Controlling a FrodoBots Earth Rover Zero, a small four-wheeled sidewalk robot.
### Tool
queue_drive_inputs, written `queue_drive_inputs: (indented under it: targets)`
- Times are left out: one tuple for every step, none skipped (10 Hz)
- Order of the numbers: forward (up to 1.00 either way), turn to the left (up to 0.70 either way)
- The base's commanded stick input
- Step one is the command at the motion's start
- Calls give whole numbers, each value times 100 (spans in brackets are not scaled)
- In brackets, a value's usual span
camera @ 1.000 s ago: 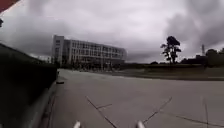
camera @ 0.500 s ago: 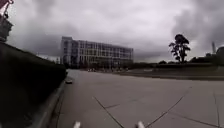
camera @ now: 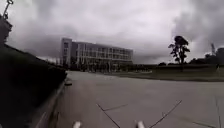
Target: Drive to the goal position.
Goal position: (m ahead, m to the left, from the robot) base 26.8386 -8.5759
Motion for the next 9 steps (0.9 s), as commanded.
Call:
queue_drive_inputs:
  targets:
    - [50, 0]
    - [30, 0]
    - [93, 0]
    - [100, 0]
    - [100, 0]
    - [100, 0]
    - [100, 0]
    - [100, 0]
    - [100, 0]
